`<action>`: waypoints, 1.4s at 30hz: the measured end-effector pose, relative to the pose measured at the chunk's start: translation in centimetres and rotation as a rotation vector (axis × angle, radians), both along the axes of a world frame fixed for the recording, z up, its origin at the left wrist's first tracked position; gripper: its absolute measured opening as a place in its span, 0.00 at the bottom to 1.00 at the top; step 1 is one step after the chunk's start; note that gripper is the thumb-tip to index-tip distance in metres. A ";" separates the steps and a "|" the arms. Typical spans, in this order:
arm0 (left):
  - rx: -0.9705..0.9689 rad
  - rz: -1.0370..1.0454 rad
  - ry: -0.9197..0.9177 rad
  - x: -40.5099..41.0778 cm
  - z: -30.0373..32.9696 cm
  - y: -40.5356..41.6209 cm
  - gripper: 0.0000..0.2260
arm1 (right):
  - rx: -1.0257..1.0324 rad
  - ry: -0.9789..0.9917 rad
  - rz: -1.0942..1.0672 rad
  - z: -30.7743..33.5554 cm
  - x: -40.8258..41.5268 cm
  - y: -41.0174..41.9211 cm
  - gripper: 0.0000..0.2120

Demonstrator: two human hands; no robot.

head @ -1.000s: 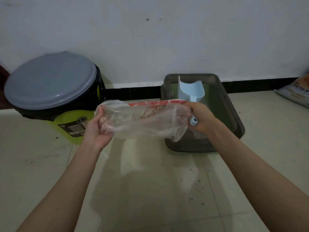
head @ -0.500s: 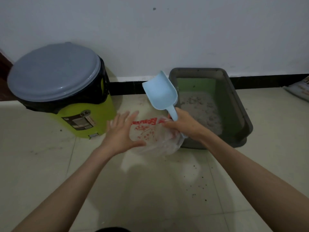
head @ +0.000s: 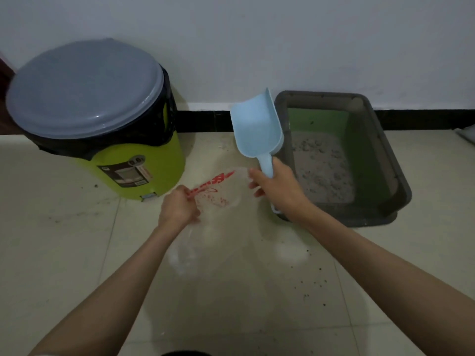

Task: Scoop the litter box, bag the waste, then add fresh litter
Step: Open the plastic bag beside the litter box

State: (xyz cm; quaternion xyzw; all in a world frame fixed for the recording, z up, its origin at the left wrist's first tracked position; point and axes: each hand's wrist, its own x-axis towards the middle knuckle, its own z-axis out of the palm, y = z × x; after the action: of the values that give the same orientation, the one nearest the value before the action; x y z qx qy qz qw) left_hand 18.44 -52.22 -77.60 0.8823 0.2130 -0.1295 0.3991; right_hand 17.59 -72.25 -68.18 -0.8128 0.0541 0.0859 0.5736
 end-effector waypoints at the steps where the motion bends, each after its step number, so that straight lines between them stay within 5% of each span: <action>1: -0.153 0.077 0.048 0.1 -0.4 -0.2 0.04 | 0.081 0.042 -0.010 -1.0 -0.3 0.8 0.01; 7: -0.405 0.136 0.139 -0.5 -2.8 0.2 0.05 | 0.096 0.219 0.027 -8.1 -1.4 2.2 0.06; 12: -0.053 0.134 0.056 -0.8 -4.4 2.8 0.08 | -0.026 0.274 0.026 -10.4 -1.6 0.9 0.04; 15: 0.205 -0.072 0.045 -1.0 -4.3 3.5 0.15 | -0.070 0.274 0.037 -10.5 -1.3 0.6 0.09; 18: 0.439 -0.272 -0.316 -1.9 -3.1 2.7 0.21 | -0.078 0.263 0.037 -10.0 -1.0 0.4 0.06; 20: 0.497 -0.457 -0.657 -2.4 -2.1 1.4 0.12 | -0.105 0.247 0.032 -9.7 -0.7 0.4 0.06; 22: 0.456 -0.779 -0.753 -2.2 -2.6 0.4 0.08 | -0.095 0.223 0.026 -9.2 -0.3 0.7 0.08; 25: 0.384 -1.064 -0.375 -0.9 -4.4 -0.8 0.12 | -0.006 0.206 -0.009 -7.7 0.4 1.0 0.10; 27: 0.541 -1.095 -0.001 0.0 -5.5 -1.2 0.30 | 0.004 0.152 -0.011 -6.5 0.8 0.9 0.08; 29: 0.668 -1.098 0.184 0.7 -6.4 -1.6 0.44 | 0.025 0.088 -0.017 -5.4 1.3 0.6 0.02; 36: 0.686 -1.006 0.280 0.9 -7.8 -2.2 0.49 | 0.046 -0.014 -0.096 -2.4 2.4 -1.4 0.09; 42: 0.356 -0.821 -0.152 1.0 -3.5 -1.7 0.20 | -0.081 0.003 -0.135 -1.7 3.2 -2.2 0.12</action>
State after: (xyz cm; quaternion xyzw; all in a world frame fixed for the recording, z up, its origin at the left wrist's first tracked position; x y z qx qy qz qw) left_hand 19.46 -53.96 -81.06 0.9557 -0.1653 -0.1734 0.1712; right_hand 20.75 -74.48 -69.89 -0.8298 0.1129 0.0458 0.5446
